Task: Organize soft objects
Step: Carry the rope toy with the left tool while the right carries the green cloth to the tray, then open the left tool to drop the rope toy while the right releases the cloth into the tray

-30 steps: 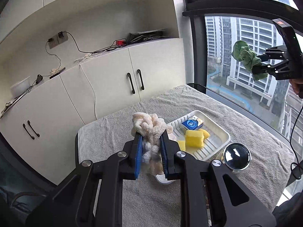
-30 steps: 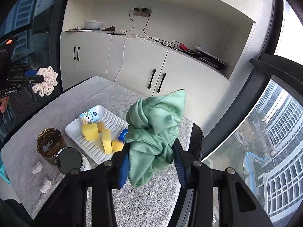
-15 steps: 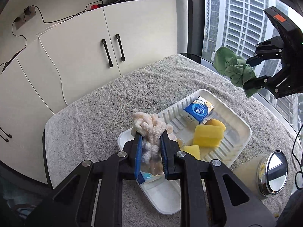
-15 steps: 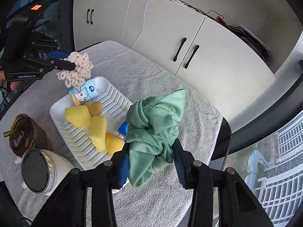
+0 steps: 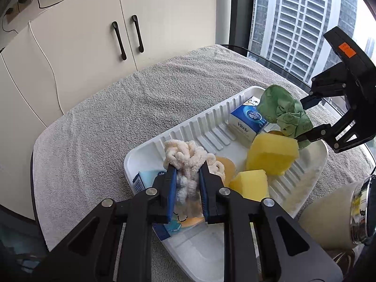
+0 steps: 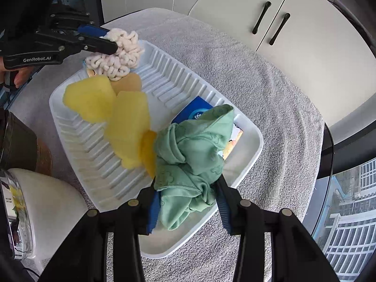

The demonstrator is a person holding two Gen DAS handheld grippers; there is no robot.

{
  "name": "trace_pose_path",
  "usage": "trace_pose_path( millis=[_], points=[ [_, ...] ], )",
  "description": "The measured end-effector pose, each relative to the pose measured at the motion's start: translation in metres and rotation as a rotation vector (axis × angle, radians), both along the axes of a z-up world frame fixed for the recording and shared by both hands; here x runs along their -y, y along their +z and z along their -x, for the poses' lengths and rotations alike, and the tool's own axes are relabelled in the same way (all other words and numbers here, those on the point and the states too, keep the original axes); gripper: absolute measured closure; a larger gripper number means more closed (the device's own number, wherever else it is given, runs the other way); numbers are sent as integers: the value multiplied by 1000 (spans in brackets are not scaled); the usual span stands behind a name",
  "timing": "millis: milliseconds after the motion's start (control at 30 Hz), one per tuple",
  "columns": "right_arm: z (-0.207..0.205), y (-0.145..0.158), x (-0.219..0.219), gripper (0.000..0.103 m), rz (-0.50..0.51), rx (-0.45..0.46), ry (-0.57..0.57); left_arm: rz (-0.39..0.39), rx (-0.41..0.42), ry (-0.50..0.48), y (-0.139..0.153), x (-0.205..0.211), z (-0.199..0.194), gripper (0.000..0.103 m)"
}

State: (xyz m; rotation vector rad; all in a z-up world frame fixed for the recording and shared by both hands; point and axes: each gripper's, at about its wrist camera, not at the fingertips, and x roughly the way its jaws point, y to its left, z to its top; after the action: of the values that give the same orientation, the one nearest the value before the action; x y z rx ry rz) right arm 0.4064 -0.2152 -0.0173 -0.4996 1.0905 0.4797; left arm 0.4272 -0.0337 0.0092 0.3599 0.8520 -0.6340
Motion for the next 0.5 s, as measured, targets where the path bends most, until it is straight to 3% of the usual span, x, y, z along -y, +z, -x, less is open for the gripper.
trace_pose_path(
  millis=[500],
  points=[
    [1, -14, 1, 54, -11, -28, -30, 14, -35, 36, -14, -2, -7, 84]
  ],
)
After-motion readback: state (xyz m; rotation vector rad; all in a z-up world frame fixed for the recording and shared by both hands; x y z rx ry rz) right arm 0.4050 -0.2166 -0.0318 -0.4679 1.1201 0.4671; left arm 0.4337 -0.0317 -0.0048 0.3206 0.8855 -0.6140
